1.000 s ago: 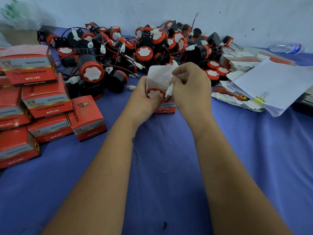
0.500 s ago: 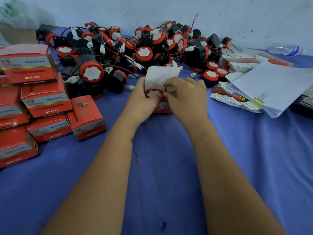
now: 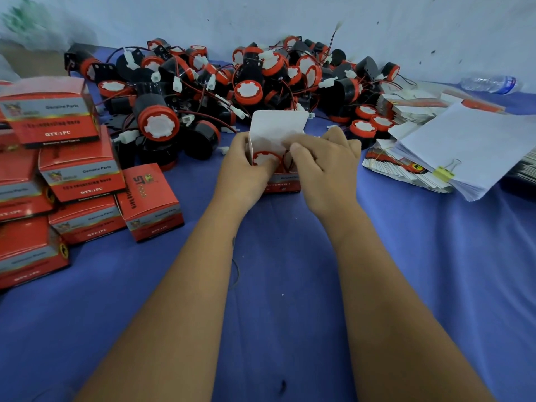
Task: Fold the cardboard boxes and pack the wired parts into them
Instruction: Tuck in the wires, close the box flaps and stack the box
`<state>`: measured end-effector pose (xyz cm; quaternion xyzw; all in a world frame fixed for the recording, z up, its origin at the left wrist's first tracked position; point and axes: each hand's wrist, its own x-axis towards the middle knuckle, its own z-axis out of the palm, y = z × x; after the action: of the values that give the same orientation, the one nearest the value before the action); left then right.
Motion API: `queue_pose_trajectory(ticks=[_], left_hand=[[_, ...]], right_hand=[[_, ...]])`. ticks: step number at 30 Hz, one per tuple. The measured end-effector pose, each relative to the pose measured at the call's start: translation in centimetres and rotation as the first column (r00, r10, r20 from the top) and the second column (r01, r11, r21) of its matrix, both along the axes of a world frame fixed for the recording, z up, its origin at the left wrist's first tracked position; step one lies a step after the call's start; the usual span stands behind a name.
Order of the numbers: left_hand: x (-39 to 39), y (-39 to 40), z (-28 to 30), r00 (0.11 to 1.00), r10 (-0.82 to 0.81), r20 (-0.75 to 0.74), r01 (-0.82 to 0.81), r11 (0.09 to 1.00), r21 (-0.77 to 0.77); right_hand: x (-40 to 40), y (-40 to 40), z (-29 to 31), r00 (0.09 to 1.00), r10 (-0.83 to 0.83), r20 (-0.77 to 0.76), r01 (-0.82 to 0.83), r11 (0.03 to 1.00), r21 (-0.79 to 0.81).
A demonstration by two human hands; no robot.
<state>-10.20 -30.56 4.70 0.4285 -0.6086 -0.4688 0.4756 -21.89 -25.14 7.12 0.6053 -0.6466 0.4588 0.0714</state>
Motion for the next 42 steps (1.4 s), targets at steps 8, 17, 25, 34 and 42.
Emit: queue_pose_trajectory(ticks=[8, 17, 25, 34, 42], left_hand=[[-0.6, 0.8, 0.5, 1.000, 0.022, 0.012, -0.022, 0.999, 0.027], [-0.6, 0.2, 0.1, 0.999, 0.028, 0.024, -0.029, 0.999, 0.023], [-0.6, 0.1, 0.0, 0.999, 0.024, 0.030, -0.024, 1.000, 0.004], [-0.2, 0.2, 0.3, 0.996, -0.086, 0.036, 0.085, 0.996, 0.025], [0.9, 0.0, 1.7, 0.895, -0.114, -0.432, 0.231, 0.945, 0.230]], right_hand=[[0.3, 0.1, -0.2, 0.996, 0.082, -0.022, -0.082, 0.997, 0.005], [0.9, -0.1, -0.1, 0.824, 0.151, 0.546, 0.035, 0.948, -0.315], [-1.0, -1.4, -1.3, 0.538, -0.007, 0.843, -0.162, 0.980, 0.112], [-0.1, -1.1, -1.3, 0.691, 0.120, 0.713, -0.313, 0.938, 0.146], [-0.1, -1.0, -1.2, 0.688, 0.125, 0.715, -0.313, 0.940, 0.137]])
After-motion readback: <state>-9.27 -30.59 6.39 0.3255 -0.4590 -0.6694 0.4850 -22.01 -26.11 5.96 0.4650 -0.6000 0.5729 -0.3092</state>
